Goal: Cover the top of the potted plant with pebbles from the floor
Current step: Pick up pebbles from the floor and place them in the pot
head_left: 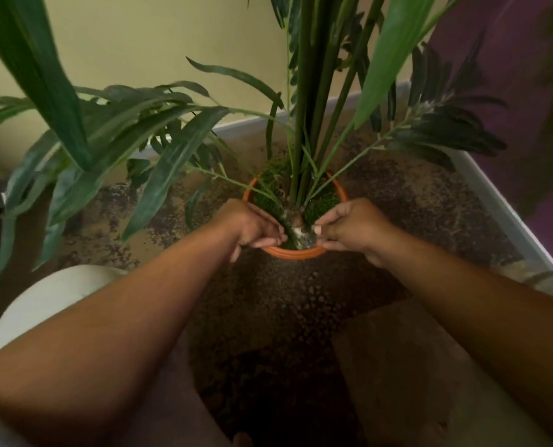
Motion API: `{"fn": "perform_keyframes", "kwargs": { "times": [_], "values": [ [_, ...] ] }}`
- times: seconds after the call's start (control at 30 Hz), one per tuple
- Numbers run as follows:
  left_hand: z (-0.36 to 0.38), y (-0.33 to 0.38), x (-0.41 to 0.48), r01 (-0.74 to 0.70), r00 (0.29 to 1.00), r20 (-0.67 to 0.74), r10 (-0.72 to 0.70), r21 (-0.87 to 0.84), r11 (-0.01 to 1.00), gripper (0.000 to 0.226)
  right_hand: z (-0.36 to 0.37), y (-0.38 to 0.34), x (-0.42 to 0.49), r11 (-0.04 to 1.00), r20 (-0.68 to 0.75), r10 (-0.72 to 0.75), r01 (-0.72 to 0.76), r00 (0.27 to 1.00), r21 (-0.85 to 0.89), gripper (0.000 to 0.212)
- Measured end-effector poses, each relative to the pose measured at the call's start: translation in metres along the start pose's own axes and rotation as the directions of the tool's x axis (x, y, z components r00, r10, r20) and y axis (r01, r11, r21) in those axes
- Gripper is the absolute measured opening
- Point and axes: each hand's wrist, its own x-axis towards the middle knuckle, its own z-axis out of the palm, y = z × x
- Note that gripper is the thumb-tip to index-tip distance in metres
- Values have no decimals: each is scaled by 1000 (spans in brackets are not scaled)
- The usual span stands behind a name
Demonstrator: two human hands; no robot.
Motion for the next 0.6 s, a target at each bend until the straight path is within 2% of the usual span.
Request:
{"fn": "perform_keyframes", "kwargs": {
  "times": [0.13, 0.23, 0.4, 0.5, 0.6],
  "values": [
    [5, -3, 1, 17, 1000, -15, -18, -74, 997, 10, 3, -3, 3, 997, 44, 27, -30, 999, 76, 12],
    [7, -2, 2, 8, 999, -41, -13, -98, 995, 14, 4, -5, 1, 992, 94, 48, -58, 994, 109, 22],
    [5, -4, 2, -23, 998, -51, 21, -35, 999, 21, 5, -8, 0, 992, 156, 21, -40, 988, 120, 38],
    [0, -2, -4, -18, 998, -56, 27, 156, 988, 20, 2, -9, -2, 998, 119, -18, 11, 993, 61, 34],
    [0, -3, -11, 32, 998, 27, -53, 516, 856, 20, -12, -5, -3, 995, 70, -13, 19, 997, -94, 20]
  ]
}}
